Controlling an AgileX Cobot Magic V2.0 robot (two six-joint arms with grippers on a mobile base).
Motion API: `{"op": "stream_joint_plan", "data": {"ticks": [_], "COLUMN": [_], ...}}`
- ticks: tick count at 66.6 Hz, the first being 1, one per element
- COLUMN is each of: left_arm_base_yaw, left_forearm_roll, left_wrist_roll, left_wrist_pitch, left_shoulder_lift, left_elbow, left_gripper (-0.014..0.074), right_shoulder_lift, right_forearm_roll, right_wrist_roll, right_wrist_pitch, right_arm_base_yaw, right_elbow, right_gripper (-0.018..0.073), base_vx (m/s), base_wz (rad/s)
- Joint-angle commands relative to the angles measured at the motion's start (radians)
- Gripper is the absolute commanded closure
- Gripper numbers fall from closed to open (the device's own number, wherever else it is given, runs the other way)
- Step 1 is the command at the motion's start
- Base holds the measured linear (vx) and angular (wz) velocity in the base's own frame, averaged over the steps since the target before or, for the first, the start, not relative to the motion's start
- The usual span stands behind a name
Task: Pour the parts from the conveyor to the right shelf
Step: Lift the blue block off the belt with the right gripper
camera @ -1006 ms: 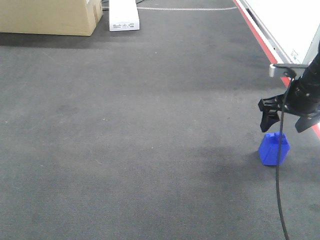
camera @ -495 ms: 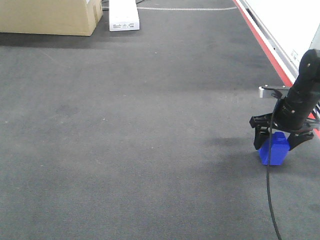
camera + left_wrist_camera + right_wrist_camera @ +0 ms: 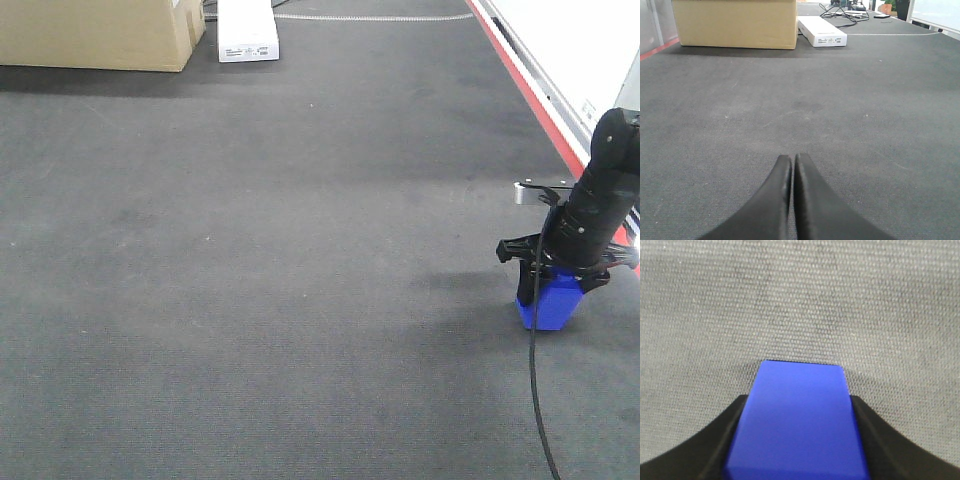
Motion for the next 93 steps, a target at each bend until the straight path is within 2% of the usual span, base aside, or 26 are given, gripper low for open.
{"op": "stream_joint_plan", "data": {"ticks": [1, 18, 25, 36, 49, 70, 82, 93], "left_arm_base_yaw": [-0.008, -0.008, -0.008, -0.008, -0.008, -0.008, -0.008, -0.008], "left_forearm_roll": [-0.008, -0.008, -0.008, -0.008, -0.008, -0.008, -0.008, -0.008], "left_wrist_roll": [-0.008, -0.008, -0.008, -0.008, -0.008, -0.008, -0.008, -0.008], "left_wrist_pitch": [-0.079, -0.079, -0.079, -0.079, -0.079, -0.079, -0.079, -0.079], "left_shoulder_lift": [-0.011, -0.011, -0.011, -0.011, -0.011, -0.011, -0.011, -0.011], "left_elbow": [-0.019, -0.019, -0.019, -0.019, -0.019, -0.019, -0.019, -0.019], "left_gripper": [0.0603, 0.0603, 0.0603, 0.0603, 0.0603, 0.0603, 0.0603, 0.0603], "right_shoulder_lift": [-0.087, -0.291, -0.422, -0.698, -1.055, -1.665, -1.996, -2.079], "right_forearm_roll": [0.002, 0.012, 0.037, 0.085, 0.088, 0.084, 0.062, 0.042], "right_wrist_roll": [-0.013, -0.014, -0.025, -0.06, -0.073, -0.093, -0.097, -0.091], "right_wrist_pitch": [0.062, -0.019, -0.111, -0.34, -0.607, -0.884, -0.863, -0.746], "right_arm_base_yaw": [-0.003, -0.003, -0.003, -0.003, -0.003, -0.003, -0.004, -0.004], "right_elbow": [-0.029, -0.028, 0.033, 0.288, 0.629, 1.113, 1.251, 1.259], "right_gripper": [0.0566, 0.0564, 0.0564, 0.0564, 0.0564, 0.0564, 0.0564, 0.0564], "base_vx": [0.0, 0.0, 0.0, 0.0, 0.0, 0.0, 0.0, 0.0], "base_wz": [0.0, 0.0, 0.0, 0.0, 0.0, 0.0, 0.0, 0.0]}}
